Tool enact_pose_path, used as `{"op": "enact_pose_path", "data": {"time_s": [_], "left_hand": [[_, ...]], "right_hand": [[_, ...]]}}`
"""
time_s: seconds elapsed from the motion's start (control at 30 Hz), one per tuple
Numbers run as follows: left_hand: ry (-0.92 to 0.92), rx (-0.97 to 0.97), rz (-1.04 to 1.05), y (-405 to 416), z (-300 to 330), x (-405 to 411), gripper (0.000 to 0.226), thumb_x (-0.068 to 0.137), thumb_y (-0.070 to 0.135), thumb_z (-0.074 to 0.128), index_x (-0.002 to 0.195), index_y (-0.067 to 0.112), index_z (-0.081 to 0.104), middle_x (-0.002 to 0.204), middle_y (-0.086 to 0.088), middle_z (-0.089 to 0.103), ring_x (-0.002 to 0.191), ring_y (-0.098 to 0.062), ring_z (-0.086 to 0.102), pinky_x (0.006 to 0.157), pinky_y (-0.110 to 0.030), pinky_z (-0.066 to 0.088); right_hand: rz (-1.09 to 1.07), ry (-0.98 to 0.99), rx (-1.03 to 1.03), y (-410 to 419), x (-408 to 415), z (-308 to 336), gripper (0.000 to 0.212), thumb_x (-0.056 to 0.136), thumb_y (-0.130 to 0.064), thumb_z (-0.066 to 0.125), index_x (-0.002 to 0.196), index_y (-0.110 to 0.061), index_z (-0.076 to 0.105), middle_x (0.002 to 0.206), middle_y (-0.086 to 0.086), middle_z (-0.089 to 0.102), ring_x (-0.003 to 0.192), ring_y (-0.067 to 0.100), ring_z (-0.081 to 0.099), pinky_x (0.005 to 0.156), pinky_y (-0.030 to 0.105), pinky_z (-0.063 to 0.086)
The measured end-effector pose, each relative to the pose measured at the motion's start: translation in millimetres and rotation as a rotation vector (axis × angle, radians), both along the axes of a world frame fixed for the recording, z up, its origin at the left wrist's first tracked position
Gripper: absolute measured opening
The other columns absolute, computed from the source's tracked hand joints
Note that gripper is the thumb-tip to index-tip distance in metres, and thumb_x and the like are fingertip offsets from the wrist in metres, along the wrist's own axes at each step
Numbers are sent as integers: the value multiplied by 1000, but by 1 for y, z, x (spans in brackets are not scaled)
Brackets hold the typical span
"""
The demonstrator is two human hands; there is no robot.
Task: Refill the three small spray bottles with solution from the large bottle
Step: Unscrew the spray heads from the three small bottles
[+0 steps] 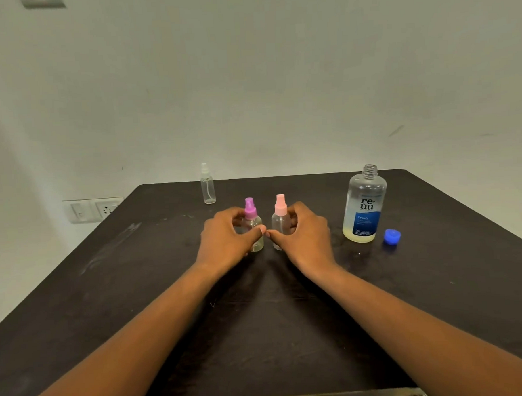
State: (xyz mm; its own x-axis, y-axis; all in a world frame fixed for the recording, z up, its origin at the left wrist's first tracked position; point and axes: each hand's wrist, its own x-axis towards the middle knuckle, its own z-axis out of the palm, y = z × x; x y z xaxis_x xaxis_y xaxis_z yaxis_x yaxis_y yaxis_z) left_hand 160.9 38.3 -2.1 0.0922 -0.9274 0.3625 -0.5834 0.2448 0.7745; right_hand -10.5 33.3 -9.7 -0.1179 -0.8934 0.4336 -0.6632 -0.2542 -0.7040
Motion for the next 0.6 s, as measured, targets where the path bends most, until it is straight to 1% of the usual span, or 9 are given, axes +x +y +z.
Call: {"op": "enact_pose_path", "data": {"time_s": [0.13, 0.2, 0.3, 0.37, 0.4, 0.47, 0.53, 0.6], "left_hand": [[-16, -8, -11, 1, -2, 2, 44, 81, 44, 85, 120, 29, 72, 105, 14, 73, 81, -12, 75, 80, -44, 65], [-20, 1, -14, 1, -4, 3, 48, 80, 45, 86, 123, 30, 70, 108, 15, 72, 83, -13, 75, 81, -45, 64], [-1, -4, -20, 4, -6, 5, 63, 71, 57, 85, 128, 36, 65, 112, 18, 70, 86, -14, 75, 84, -46, 64], [2, -17, -17, 5, -7, 7, 76, 64, 66, 80, 132, 37, 62, 113, 18, 70, 87, -13, 75, 85, -46, 63], [-1, -16, -14, 5, -8, 9, 77, 64, 66, 80, 133, 36, 62, 112, 18, 71, 86, -13, 75, 85, -47, 63], [-15, 1, -7, 5, -9, 12, 71, 72, 55, 86, 135, 31, 63, 111, 16, 72, 86, -14, 75, 86, -47, 63], [-27, 13, 1, 4, -10, 14, 63, 78, 44, 88, 134, 28, 64, 110, 15, 72, 84, -14, 75, 86, -47, 63], [-40, 10, 0, 5, -9, 13, 55, 80, 40, 87, 129, 29, 67, 108, 15, 73, 83, -13, 74, 86, -46, 63]], "right_hand": [[-2, 20, -11, 3, 0, -1, 46, 76, -41, 93, 104, -22, 61, 91, -6, 67, 84, 15, 67, 80, 43, 61], [10, 23, -4, 4, 0, -2, 50, 75, -41, 93, 107, -21, 60, 92, -6, 67, 84, 15, 67, 81, 43, 61], [42, 2, 9, 8, -3, -2, 69, 69, -43, 97, 123, -22, 58, 101, -5, 69, 92, 15, 68, 85, 41, 61], [57, 7, 10, 12, -8, 0, 83, 67, -42, 98, 135, -23, 54, 102, -8, 65, 97, 13, 66, 89, 37, 60], [62, 11, 4, 15, -10, 2, 87, 67, -41, 98, 139, -23, 52, 101, -9, 64, 97, 12, 65, 90, 35, 59], [74, 14, -16, 19, -14, 3, 89, 67, -40, 98, 140, -25, 51, 100, -10, 63, 96, 11, 65, 89, 33, 57], [81, 11, -27, 22, -14, 5, 85, 67, -41, 98, 137, -27, 53, 100, -12, 64, 95, 10, 65, 87, 32, 57], [78, -2, -28, 22, -13, 5, 78, 68, -39, 98, 133, -28, 57, 97, -14, 64, 93, 9, 66, 87, 34, 59]]}}
